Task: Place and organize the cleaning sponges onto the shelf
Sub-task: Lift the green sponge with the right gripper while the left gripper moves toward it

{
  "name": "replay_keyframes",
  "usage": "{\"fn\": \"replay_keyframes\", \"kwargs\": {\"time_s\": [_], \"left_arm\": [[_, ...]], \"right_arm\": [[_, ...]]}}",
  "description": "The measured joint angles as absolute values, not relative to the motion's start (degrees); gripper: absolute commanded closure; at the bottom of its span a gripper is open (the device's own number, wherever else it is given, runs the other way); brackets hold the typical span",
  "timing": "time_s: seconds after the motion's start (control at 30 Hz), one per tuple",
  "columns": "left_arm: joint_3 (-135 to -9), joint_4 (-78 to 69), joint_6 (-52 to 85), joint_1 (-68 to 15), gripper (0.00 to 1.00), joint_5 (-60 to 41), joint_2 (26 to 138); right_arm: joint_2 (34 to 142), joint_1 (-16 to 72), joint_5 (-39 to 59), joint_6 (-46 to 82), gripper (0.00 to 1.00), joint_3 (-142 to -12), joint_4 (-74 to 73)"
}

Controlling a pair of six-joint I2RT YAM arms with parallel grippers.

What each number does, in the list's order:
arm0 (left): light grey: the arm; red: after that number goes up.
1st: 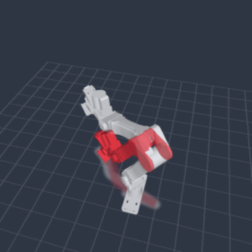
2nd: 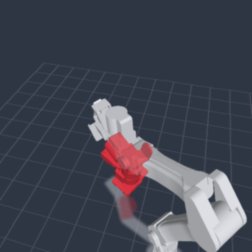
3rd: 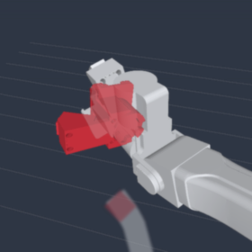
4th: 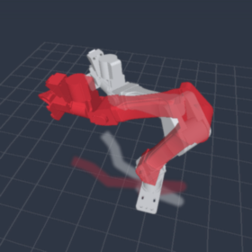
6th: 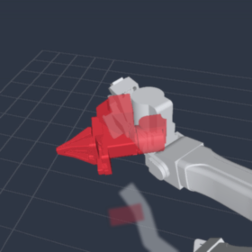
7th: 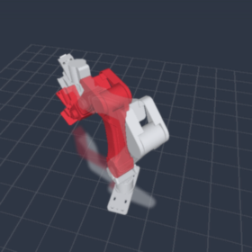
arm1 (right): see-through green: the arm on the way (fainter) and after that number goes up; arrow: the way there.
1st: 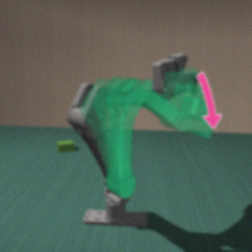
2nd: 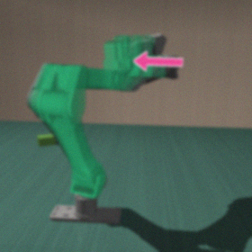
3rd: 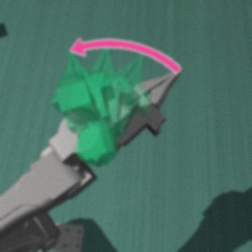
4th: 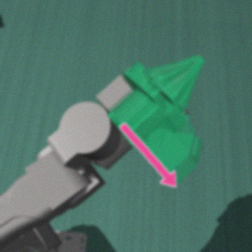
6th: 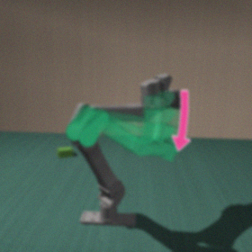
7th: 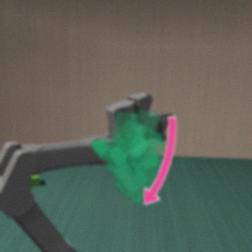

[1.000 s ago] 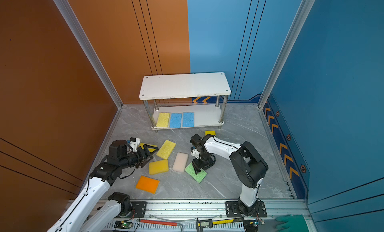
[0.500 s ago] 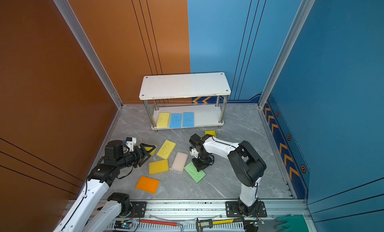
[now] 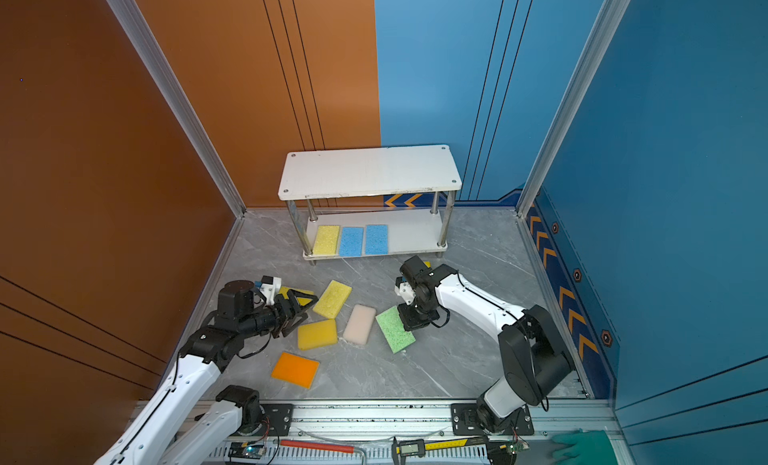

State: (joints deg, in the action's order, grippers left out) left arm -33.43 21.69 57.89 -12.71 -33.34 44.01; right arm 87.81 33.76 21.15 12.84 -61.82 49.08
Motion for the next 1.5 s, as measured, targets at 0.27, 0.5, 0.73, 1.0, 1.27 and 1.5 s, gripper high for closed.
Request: {"fn": "replay_keyframes", "kwargs": {"time_s": [0.27,0.5,0.73,1.0,1.27,1.5], "left_arm": [[-33.4,9.6,60.7,-23.0,0.21,-31.5,50.7],[-34.4,0.9,62.1,-29.6,0.22,-29.3,58.0],[-38.0,-5.2,63.0,-31.9,0.27,-28.0,64.5],[-43.8,-9.1,63.1,-33.0,0.90,-27.4,70.9],[-44.0,-11.6,65.2,-32.9,0.97,-24.2,71.7],[-42.1,-23.7,72.1,-30.4,0.97,-19.3,71.7]], "right_arm": [[85.1,31.7,27.9,19.6,0.90,-64.1,46.9],[85.1,31.9,32.6,23.3,0.90,-70.0,45.3],[85.1,34.1,34.7,24.9,0.90,-73.3,44.9],[85.1,34.2,35.1,25.6,0.90,-73.7,44.9],[82.8,30.6,37.6,31.4,0.35,-72.3,40.2],[75.8,28.5,41.6,45.4,0.30,-62.8,23.2]]}}
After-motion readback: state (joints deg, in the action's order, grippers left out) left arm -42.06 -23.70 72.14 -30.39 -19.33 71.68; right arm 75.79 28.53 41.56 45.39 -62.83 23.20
